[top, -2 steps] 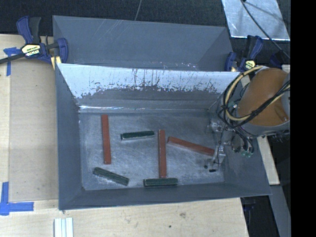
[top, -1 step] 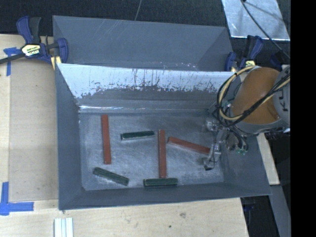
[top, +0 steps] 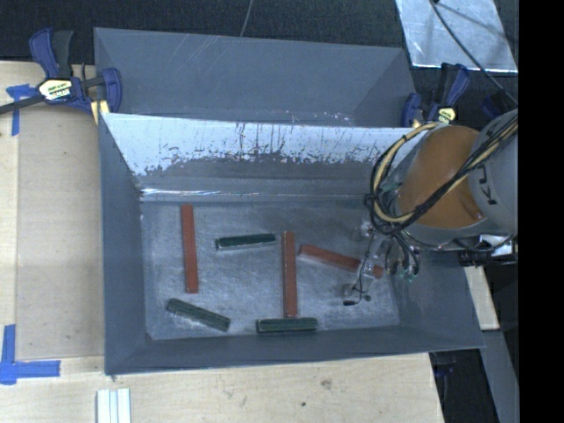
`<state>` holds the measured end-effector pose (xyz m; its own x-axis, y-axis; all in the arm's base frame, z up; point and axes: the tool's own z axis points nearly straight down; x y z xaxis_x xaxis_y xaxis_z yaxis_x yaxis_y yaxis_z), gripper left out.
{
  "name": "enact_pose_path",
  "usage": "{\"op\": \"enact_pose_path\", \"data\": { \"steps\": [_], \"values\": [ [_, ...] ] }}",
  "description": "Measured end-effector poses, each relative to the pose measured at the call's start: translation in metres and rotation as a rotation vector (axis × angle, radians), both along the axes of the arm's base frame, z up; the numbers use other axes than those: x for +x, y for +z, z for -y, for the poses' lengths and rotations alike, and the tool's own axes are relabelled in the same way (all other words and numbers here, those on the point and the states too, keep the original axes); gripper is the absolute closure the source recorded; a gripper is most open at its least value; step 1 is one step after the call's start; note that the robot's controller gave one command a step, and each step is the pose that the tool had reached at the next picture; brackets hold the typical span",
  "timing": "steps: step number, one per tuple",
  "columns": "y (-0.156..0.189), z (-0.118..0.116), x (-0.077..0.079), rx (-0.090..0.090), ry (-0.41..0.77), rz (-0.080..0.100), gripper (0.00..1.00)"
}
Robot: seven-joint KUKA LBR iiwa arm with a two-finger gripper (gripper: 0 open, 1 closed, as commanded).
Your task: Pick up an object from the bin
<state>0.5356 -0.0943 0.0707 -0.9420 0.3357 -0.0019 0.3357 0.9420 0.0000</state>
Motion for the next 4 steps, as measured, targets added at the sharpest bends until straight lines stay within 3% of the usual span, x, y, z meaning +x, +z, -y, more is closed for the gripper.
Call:
{"op": "enact_pose_path", "data": {
  "steps": [1, 2, 4],
  "values": [
    [-0.0003, -0.0093, -0.0026, 0.0, 0.151, -0.002, 0.0],
    [0.0011, 0.0006, 0.0018, -0.001, 0.002, 0.006, 1.0],
    [0.0038, 0.0005, 0.0008, -0.001, 0.002, 0.002, 1.0]
  ]
}}
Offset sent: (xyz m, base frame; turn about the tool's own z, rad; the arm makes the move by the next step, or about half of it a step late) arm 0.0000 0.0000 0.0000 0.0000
